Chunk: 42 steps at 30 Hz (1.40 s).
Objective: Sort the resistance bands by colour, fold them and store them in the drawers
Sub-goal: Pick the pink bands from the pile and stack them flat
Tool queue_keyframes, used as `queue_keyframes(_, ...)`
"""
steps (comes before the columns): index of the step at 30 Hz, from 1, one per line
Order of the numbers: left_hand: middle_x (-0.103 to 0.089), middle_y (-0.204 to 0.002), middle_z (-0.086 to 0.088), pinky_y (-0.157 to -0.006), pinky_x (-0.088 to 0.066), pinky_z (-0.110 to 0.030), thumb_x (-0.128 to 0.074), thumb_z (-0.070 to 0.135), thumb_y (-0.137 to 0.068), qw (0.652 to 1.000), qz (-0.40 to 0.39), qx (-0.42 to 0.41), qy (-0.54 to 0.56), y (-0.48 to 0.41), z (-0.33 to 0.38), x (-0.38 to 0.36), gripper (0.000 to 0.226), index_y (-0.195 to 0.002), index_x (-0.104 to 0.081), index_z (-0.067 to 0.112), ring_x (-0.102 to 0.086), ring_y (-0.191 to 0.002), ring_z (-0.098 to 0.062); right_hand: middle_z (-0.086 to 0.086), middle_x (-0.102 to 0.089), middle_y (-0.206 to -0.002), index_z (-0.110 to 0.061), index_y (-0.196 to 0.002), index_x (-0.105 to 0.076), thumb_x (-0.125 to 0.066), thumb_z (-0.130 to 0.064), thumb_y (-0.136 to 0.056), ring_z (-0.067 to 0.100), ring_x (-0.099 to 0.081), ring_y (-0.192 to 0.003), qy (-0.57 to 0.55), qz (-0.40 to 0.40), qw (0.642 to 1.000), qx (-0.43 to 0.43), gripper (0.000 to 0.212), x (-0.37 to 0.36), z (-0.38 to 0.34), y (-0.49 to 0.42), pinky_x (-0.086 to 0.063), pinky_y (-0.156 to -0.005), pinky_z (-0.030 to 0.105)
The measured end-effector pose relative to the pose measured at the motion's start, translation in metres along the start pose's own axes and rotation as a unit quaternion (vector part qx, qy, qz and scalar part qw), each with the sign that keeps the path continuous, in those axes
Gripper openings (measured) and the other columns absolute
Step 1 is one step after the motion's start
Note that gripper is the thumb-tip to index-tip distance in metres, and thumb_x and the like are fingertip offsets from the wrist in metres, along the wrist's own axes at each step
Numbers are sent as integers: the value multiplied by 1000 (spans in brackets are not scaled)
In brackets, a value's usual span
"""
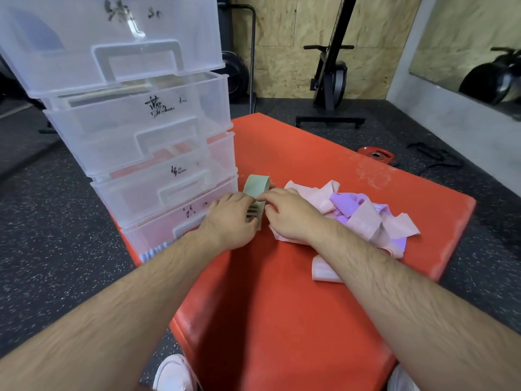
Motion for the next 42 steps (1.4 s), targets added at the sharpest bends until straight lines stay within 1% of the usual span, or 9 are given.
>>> queue_keyframes(10,-57,-128,1,-101,-33,-37,-50,35,-88,998,29,-47,6,2,32,2,42,-127,-55,20,-46,-125,-22,-2,-56,-138,-24,-135,-58,-40,-22,-100,22,-42,-131,37,8,999,-2,39,23,11,22,-39,-107,41)
queue_keyframes(15,-59,-125,0,-102,-38,-39,-41,47,-81,993,18,-115,34,6,80,-3,56,-128,-58,21,-50,-122,-24,-2,-60,-131,-27,-128,-61,-42,-22,-97,21,-46,-125,66,22,997,-27,37,58,37,61,-43,-102,45)
queue_keyframes(18,-60,-118,1,-96,-46,-42,-46,46,-83,988,-16,-145,46,8,111,-12,48,-122,-60,22,-58,-114,-24,-4,-60,-128,-28,-124,-63,-45,-20,-94,19,-46,-124,79,40,994,-59,36,79,59,91,-42,-101,40)
queue_keyframes(22,-50,-107,6,-91,-48,-36,-58,38,-92,976,-105,-177,72,17,138,-28,33,-121,-60,22,-60,-103,-21,-10,-60,-114,-33,-114,-68,-53,-25,-95,13,-55,-105,91,-11,991,-98,25,84,82,129,-44,-81,31)
queue_keyframes(25,-50,-110,4,-90,-48,-35,-59,47,-93,973,-122,-181,70,25,146,-32,35,-119,-60,23,-57,-96,-18,-16,-62,-113,-36,-113,-66,-52,-21,-95,9,-56,-101,87,-44,988,-119,28,80,91,146,-43,-83,29)
queue_keyframes(32,-64,-117,-1,-92,-47,-30,-58,14,-94,972,-142,-163,95,31,149,-40,32,-126,-57,16,-60,-102,-19,-13,-65,-97,-38,-122,-57,-46,-15,-94,12,-59,-84,27,-59,989,-129,38,73,91,148,-45,-68,28)
queue_keyframes(36,-67,-106,2,-79,-46,-23,-56,16,-94,978,-85,-128,142,25,151,-24,26,-119,-63,18,-61,-92,-18,-11,-68,-102,-32,-128,-57,-56,-10,-89,12,-64,-95,-16,-46,992,-113,44,74,88,144,-52,-86,33)
queue_keyframes(39,-65,-89,10,-61,-41,-11,-58,17,-91,972,-22,-113,207,24,144,0,18,-106,-66,23,-59,-78,-12,-12,-67,-97,-33,-129,-55,-64,-11,-86,7,-64,-84,-65,-13,993,-95,50,78,86,140,-55,-84,35)
queue_keyframes(42,-70,-86,7,-66,-49,-18,-64,18,-89,948,40,-93,301,30,133,31,12,-98,-71,21,-61,-73,-5,-12,-66,-95,-39,-124,-58,-67,-22,-88,2,-60,-80,-84,53,993,-62,40,89,76,134,-51,-76,24)
Point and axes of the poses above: each hand's wrist, its own y-axis away from the middle knuckle, its own x-axis out of the back of the hand, z = x × y, the point moved 6 cm from there along -y, towards the middle knuckle
